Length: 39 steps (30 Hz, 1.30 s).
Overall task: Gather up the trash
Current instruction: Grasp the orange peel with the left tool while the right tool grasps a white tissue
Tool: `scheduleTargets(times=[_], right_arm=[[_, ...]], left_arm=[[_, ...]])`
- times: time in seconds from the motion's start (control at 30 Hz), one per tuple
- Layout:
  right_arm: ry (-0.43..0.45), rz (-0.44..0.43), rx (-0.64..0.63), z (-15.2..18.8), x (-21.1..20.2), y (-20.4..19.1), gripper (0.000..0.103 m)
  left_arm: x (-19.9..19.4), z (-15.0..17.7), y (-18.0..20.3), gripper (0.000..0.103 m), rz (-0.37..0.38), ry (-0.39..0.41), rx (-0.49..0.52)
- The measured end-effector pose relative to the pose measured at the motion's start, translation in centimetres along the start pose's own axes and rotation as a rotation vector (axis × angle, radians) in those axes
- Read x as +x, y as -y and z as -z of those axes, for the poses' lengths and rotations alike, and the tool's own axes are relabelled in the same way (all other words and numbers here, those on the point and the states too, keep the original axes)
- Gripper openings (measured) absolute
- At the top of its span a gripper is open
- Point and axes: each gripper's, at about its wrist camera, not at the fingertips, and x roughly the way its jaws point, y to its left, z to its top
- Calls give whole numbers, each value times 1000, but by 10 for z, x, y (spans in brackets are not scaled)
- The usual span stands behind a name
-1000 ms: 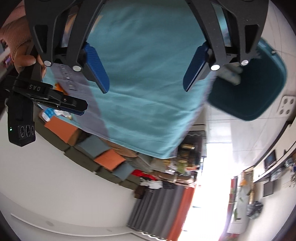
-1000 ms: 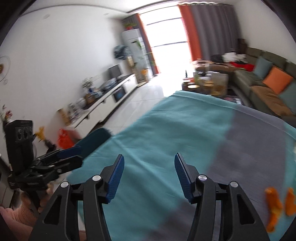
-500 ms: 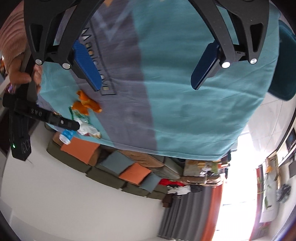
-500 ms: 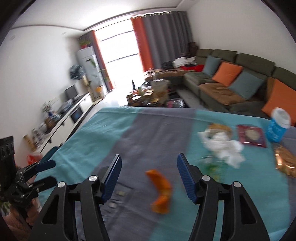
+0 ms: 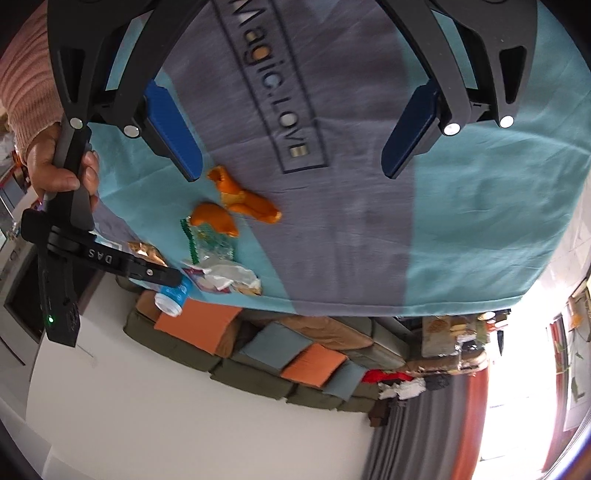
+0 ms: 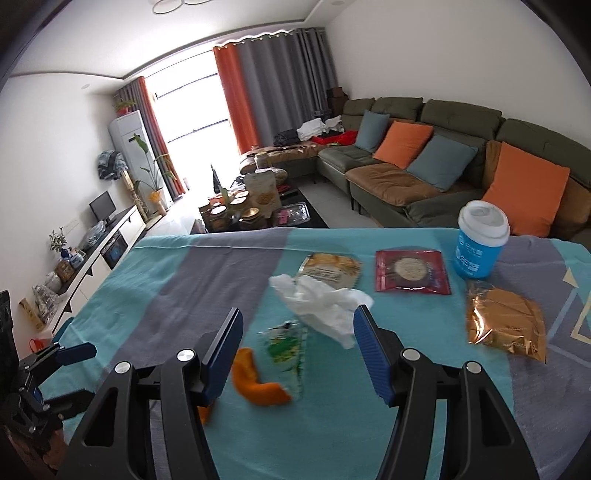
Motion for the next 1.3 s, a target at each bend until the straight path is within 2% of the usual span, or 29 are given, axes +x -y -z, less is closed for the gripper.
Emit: scheduleTargets(times=[0.2, 0.57, 0.67, 0.73, 0.77, 0.83, 0.93, 0.97, 1.03, 1.17, 1.3], right_arm=[[-24, -5, 37, -3, 12, 21, 60], [-82, -22, 77, -18, 44, 34, 60], [-101, -34, 83, -19, 52, 34, 60], [-119, -41, 87, -19, 58, 37, 60], [-125, -43, 89, -19, 61, 38, 60], [-141, -55, 94, -18, 64, 39, 54], [-156, -70, 93, -14, 65, 39, 35], [-157, -73, 91, -13, 65, 38, 23], [-154, -72, 76, -13, 63, 36, 13], [-133, -63, 49, -12, 55, 31, 3], [-96, -57, 31, -15, 42, 28, 2]], left_arm=[[28, -7, 17, 82, 40, -61, 18], [77, -11, 40, 59, 86, -180, 35], [83, -10, 41, 49, 90, -202, 39], [86, -10, 40, 34, 93, -215, 38], [88, -10, 40, 32, 94, -219, 39], [87, -11, 39, 25, 105, -220, 37], [86, -11, 39, 14, 121, -220, 40], [85, -11, 39, 12, 126, -218, 43], [85, -10, 40, 11, 121, -215, 45], [82, -9, 38, 10, 124, -204, 39], [73, -10, 35, 10, 122, -184, 38]])
